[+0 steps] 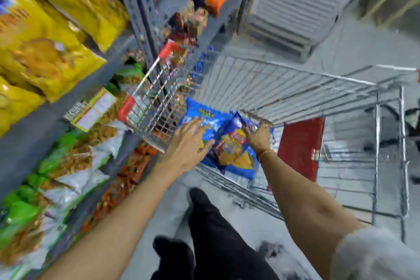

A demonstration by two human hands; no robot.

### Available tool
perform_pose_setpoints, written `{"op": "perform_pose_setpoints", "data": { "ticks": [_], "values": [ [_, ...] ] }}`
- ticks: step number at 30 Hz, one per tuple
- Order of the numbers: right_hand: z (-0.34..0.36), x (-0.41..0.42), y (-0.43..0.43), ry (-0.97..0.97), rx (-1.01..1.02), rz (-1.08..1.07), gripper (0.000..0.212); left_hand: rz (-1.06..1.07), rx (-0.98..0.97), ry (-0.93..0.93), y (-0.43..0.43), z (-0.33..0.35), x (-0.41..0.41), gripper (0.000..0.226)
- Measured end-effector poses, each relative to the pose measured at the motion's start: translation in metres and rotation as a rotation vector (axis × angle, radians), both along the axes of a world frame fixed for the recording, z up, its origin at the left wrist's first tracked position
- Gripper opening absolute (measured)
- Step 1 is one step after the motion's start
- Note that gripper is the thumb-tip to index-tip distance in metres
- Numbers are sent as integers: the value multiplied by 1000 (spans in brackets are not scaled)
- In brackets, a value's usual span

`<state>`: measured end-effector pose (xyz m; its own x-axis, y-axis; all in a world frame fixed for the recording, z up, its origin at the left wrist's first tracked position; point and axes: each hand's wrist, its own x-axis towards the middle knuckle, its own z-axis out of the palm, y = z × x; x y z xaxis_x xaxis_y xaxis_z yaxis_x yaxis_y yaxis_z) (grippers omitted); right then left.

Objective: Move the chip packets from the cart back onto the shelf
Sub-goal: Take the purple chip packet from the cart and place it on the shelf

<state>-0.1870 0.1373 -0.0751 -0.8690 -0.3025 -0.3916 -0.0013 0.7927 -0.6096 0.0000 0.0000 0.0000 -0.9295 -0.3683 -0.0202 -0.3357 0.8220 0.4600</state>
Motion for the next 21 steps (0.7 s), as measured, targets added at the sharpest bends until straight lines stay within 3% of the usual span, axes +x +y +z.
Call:
{"op": "perform_pose_setpoints", "data": {
  "ticks": [3,4,6,8,11,13,14,17,18,21],
  "values": [
    [-22,6,19,-302,-52,-72,108,-40,-18,-65,10,-22,0,50],
    [-37,6,23,-404,-49,-129,111,-35,2,-113,10,-23,-1,50],
    [-82,4,31,-566,-98,-238,87,-30,-10,-125,11,-27,-3,51],
    [-137,-1,37,-647,-184,-286,85,-1,9,-124,9,-26,-5,54],
    [-117,15,15,-698,-215,-382,48,17,-39,-123,10,-28,-4,57],
    [-106,16,2,-687,-190,-419,35,28,-51,-95,12,-27,-4,56],
    [-110,13,-1,-681,-209,-449,37,42,-50,-80,12,-28,-3,56],
    [-118,9,-7,-645,-256,-483,96,60,-42,-55,14,-27,-1,56],
    [-116,8,-9,-653,-267,-492,102,63,-36,-42,14,-27,0,55],
    [-109,6,-13,-634,-281,-464,93,68,-29,-41,15,-25,1,52]
  ]
}}
